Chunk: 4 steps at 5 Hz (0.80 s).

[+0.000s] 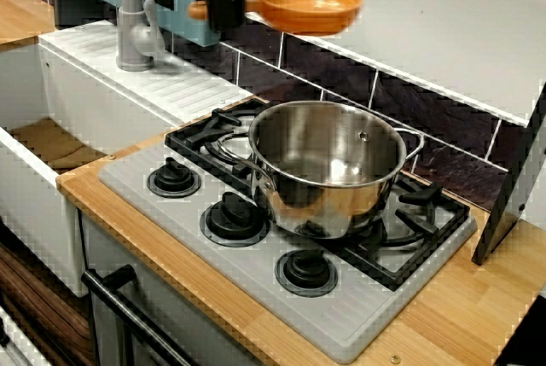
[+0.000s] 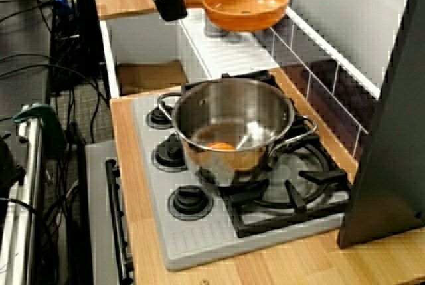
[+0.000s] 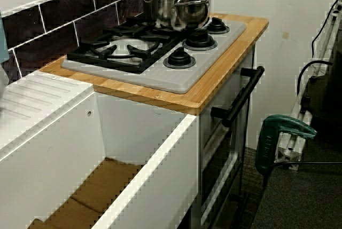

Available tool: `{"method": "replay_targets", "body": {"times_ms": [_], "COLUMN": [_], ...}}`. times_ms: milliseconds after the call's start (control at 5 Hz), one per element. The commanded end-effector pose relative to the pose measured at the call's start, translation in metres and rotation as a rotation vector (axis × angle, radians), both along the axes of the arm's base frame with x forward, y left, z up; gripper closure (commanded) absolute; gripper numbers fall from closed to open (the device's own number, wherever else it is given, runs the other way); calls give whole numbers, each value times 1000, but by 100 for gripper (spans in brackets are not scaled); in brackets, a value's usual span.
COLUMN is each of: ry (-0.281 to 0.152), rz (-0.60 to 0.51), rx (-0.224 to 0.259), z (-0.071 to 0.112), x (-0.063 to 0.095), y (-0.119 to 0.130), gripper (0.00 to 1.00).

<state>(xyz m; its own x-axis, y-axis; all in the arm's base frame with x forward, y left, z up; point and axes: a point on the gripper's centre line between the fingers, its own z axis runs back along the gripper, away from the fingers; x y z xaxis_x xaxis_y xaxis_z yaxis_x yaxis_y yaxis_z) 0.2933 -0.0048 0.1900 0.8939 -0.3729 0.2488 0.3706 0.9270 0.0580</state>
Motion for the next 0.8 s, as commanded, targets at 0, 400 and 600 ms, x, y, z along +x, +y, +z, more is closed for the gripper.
{"method": "replay_targets", "body": {"times_ms": [0,400,600], "ry": [-60,-25,-14], "rz": [89,107,114], "rx": [-9,26,9], "z": [5,-19,-25], "x": [-9,-21,-29], "y": [49,64,68], "gripper": [100,100,100]}}
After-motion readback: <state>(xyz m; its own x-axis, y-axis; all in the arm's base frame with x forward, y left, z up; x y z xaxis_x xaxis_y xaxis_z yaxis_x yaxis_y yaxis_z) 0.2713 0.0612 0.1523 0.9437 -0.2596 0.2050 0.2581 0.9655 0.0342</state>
